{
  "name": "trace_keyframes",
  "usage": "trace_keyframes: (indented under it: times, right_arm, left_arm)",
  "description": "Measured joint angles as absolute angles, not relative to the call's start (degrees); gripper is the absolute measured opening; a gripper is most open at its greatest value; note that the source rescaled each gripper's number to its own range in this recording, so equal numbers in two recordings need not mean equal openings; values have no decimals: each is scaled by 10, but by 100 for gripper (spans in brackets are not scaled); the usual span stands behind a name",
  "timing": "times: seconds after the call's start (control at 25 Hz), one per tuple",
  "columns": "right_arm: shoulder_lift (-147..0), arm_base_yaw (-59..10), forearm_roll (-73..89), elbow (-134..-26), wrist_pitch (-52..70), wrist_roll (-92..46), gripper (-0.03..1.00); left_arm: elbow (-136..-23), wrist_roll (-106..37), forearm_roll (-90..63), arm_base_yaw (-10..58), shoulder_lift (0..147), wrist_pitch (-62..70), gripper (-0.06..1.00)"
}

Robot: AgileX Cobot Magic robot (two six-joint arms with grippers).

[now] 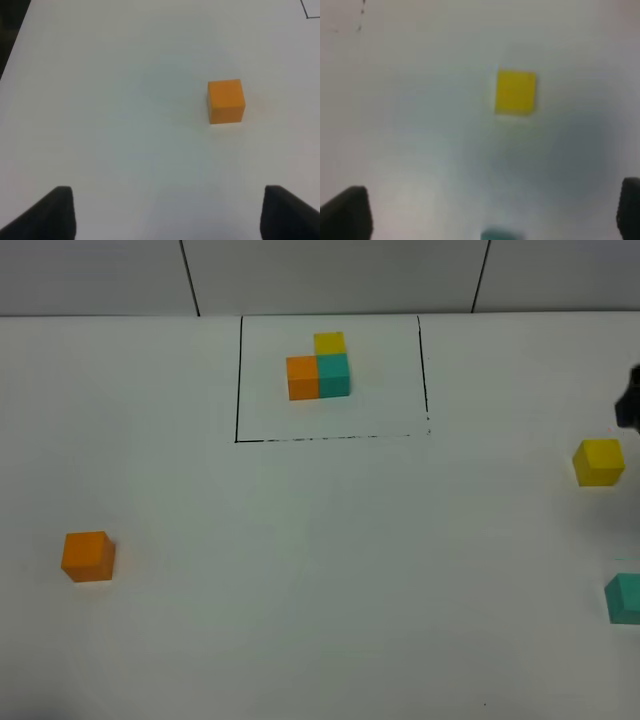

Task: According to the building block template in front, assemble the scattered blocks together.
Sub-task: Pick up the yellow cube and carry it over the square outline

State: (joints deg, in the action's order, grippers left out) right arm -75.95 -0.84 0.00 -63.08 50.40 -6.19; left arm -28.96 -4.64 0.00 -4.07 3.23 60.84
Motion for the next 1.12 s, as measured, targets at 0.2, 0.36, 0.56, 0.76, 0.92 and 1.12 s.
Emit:
trace_keyframes:
  times: [0.2,0.36,0.56,0.76,0.92,1.12]
  right_arm:
    - [-956,-8,13,-767,531,-85,100]
    - [-1060,-3,47,-843,562,-90,100]
    - [-1113,25,57,-883,580,-94,100]
    - [-1137,36,34,-884,601,-105,100]
    - [-1163,38,34,-884,606,-114,100]
    - [-1185,48,42,-884,604,-130,100]
  left_arm:
    - [-290,-46,0,-41,32,608,100]
    - [-290,-47,0,-41,32,608,100]
    - [-290,-47,0,-41,32,608,100]
    - [-290,-47,0,-41,32,608,100]
    - [-290,-47,0,-41,32,608,100]
    - [-290,-47,0,-41,32,608,100]
